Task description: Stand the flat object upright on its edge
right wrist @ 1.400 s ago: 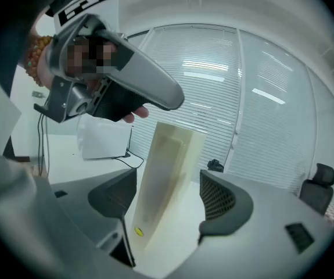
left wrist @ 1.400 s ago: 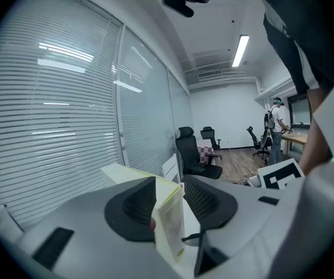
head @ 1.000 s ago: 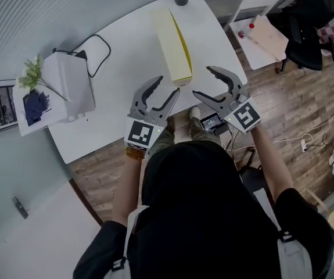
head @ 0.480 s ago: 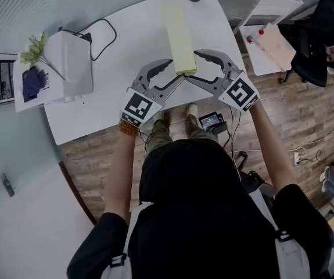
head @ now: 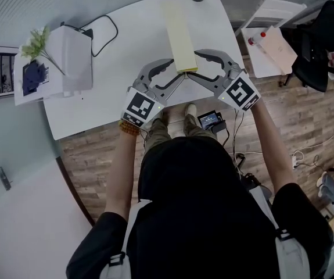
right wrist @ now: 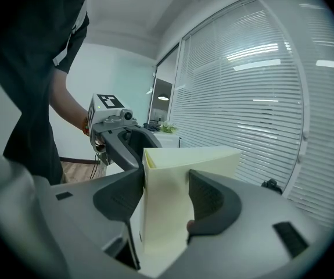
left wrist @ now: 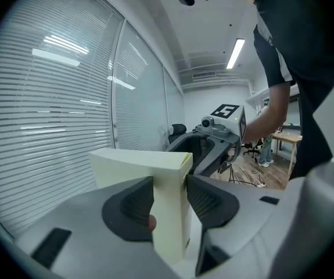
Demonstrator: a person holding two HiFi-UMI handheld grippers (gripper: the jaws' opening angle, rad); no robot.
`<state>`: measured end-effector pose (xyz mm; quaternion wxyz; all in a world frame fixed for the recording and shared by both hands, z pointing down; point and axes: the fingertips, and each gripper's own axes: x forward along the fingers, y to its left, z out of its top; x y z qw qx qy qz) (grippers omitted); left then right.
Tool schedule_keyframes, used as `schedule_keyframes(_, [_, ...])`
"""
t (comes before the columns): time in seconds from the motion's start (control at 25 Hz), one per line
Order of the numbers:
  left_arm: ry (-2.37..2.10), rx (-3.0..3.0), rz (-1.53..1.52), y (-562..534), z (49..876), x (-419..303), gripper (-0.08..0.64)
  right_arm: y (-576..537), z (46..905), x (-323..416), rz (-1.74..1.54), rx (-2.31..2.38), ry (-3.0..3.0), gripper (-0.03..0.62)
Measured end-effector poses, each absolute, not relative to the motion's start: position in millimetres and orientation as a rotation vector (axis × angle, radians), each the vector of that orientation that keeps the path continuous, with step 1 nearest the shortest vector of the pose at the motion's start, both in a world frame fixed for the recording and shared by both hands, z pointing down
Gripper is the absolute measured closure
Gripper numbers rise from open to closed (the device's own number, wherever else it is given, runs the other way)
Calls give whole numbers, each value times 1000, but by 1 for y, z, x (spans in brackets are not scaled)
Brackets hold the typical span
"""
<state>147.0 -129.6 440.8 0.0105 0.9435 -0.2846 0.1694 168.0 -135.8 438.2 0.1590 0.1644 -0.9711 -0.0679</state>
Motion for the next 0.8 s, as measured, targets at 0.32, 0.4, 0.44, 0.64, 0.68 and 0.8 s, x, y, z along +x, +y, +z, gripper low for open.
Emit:
schedule_keyframes(0.32, [-905,2944,554,-132,442,145,388,-138,441,166,-152,487,-2756,376])
schedule_keyframes(0.4, [-904,2944,549,-131,442,143,390,-137,441,164,-151,487,-2755,379])
schedule_keyframes(0.44, [-904,2943,546,-130,442,143,390,-136,441,164,-151,490,-2756,380])
schedule_keyframes(0.64, [-913,2947,520,-131,435,142,396,-136,435,163,-129,513,-2766,390])
schedule_keyframes(0.68, [-913,2951,520,-131,433,141,397,-137,433,162,-129,511,-2767,390])
schedule_keyframes(0.8, [-919,2963,519,-131,428,135,397,-137,428,157,-139,509,-2772,393])
